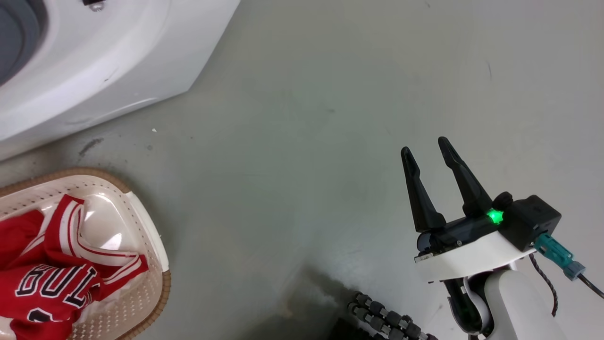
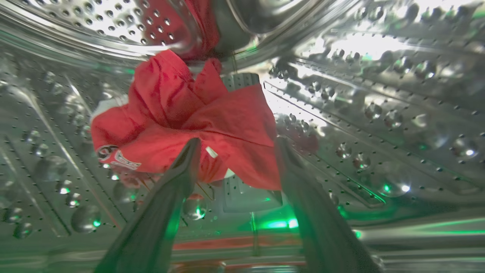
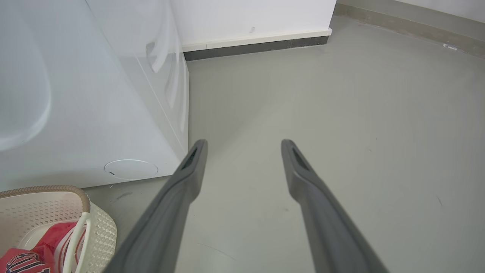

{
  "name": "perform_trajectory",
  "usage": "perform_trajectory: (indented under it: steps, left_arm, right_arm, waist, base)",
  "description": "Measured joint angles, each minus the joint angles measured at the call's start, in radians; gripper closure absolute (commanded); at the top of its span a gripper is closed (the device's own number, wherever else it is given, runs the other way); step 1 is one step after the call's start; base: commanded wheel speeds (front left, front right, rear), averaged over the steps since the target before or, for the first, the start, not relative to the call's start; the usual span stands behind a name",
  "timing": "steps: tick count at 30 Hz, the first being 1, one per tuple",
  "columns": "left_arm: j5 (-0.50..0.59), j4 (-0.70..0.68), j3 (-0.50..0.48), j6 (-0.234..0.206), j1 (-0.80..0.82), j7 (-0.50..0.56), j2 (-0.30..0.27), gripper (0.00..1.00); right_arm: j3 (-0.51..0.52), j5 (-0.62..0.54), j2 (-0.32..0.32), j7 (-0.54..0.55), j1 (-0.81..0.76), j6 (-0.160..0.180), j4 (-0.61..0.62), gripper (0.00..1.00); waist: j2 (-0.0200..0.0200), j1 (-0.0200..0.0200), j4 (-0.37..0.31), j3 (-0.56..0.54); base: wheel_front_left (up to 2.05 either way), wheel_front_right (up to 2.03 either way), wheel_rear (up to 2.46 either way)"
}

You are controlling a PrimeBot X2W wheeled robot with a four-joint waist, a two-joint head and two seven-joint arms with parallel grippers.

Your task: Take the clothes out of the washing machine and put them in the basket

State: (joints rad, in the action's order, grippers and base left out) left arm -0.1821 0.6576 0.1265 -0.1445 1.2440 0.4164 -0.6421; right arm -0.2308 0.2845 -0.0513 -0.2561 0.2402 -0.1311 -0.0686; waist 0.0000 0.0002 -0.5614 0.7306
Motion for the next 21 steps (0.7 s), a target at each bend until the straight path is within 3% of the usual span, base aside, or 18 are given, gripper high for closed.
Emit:
perform_trajectory:
  steps: [11, 21]
  left_arm:
    - [0.058, -0.028, 0.056, -0.054, 0.094, 0.149, -0.002, 0.00]
    - [0.080, -0.015, 0.087, -0.076, 0.106, 0.231, -0.007, 0.00]
  right_arm:
    - [0.000, 0.008, 0.000, -0.005, -0.023, 0.000, 0.006, 0.00]
    - [-0.001, 0.015, 0.000, -0.007, -0.059, 0.000, 0.043, 0.00]
  waist:
    - [0.0000, -0.0001, -0.003, 0.059]
    - [0.0000, -0.0001, 0.000, 0.083]
  base:
    - [0.00, 0.00, 0.00]
    - [0.00, 0.00, 0.00]
